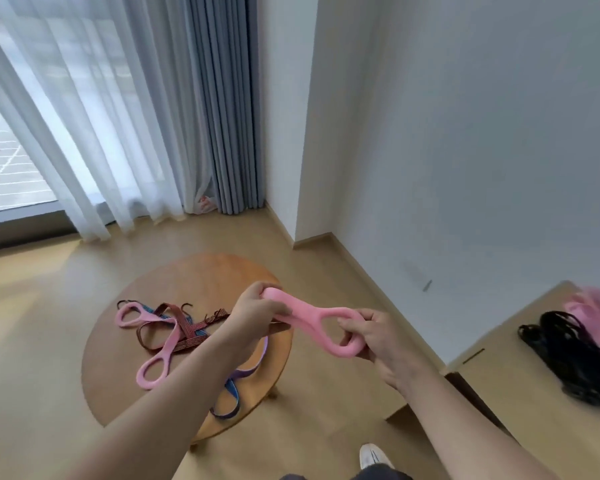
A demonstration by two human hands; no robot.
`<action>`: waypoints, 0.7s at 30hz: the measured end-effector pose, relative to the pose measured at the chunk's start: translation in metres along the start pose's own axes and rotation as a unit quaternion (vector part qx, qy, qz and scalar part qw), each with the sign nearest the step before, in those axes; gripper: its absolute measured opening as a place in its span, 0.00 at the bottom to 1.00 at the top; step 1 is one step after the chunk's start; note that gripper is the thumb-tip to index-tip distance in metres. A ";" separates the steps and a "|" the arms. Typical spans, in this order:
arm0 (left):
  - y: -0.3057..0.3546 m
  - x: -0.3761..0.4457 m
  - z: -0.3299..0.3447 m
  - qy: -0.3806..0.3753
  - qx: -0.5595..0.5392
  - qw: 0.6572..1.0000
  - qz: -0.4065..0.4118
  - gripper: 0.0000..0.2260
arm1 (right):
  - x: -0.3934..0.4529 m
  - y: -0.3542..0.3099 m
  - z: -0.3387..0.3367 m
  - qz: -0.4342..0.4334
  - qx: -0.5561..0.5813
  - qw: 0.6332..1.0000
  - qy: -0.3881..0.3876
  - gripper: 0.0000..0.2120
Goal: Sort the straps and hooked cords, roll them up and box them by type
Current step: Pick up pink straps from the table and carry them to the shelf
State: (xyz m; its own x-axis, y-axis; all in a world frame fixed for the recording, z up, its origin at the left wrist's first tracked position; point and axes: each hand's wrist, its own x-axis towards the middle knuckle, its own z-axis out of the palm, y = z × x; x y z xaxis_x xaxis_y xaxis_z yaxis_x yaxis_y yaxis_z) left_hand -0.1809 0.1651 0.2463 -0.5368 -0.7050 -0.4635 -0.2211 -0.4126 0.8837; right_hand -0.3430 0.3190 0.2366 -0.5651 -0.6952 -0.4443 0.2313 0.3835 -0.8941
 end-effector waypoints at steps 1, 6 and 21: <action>0.001 0.003 0.011 -0.009 -0.003 1.000 0.001 0.16 | -0.002 0.001 -0.011 0.001 0.014 1.000 0.009 0.05; 0.009 0.020 0.077 -0.062 0.006 0.998 -0.002 0.17 | -0.011 0.006 -0.078 -0.011 0.082 0.994 0.072 0.08; -0.018 0.064 0.424 -0.262 0.157 0.950 -0.068 0.09 | -0.047 0.053 -0.387 0.010 0.159 0.941 0.300 0.10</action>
State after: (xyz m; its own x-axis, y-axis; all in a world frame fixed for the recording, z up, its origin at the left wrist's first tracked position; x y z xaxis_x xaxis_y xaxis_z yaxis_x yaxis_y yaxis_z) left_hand -0.5563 0.3719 0.2291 -0.7992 -0.2409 -0.5507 -0.5046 -0.2290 0.8324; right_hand -0.6101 0.6074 0.2318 -0.8815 -0.1859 -0.4341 0.4169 0.1254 -0.9002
